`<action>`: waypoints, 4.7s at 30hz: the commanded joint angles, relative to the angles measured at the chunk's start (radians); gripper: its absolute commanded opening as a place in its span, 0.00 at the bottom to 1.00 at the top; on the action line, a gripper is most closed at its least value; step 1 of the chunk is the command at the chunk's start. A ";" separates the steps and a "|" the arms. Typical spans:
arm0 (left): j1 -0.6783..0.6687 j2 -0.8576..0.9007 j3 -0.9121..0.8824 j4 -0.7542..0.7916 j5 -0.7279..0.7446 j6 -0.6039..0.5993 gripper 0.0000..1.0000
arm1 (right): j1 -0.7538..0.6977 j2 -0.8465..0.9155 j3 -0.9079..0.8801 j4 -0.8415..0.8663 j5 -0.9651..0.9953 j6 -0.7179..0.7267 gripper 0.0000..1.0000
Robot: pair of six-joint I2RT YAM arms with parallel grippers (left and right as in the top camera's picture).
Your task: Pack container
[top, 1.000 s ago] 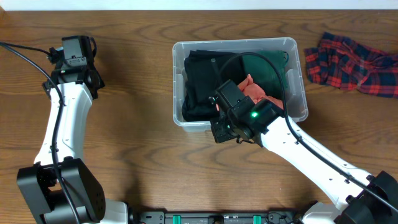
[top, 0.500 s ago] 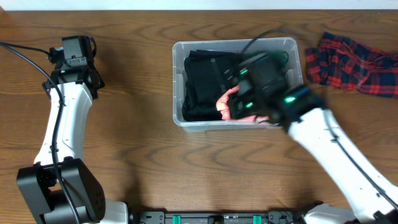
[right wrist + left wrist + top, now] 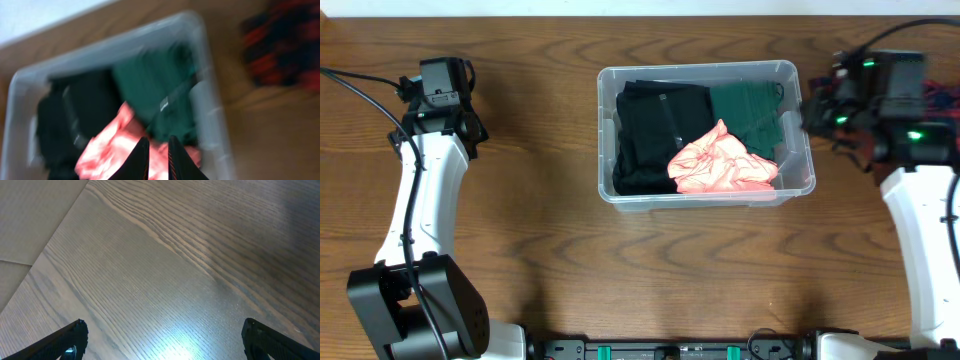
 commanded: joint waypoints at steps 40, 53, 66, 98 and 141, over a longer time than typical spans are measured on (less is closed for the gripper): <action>0.004 -0.013 0.014 -0.003 -0.016 0.010 0.98 | -0.561 0.666 0.012 0.932 0.351 0.277 0.01; 0.004 -0.013 0.014 -0.003 -0.016 0.010 0.98 | -0.579 0.752 0.012 0.940 0.341 0.277 0.01; 0.004 -0.013 0.014 -0.003 -0.016 0.010 0.98 | -0.579 0.765 0.012 0.879 0.362 0.263 0.01; 0.004 -0.013 0.014 -0.003 -0.016 0.010 0.98 | -0.548 0.879 0.014 1.009 0.129 0.379 0.01; 0.004 -0.013 0.014 -0.003 -0.016 0.010 0.98 | -0.529 0.297 0.014 0.184 0.283 0.261 0.06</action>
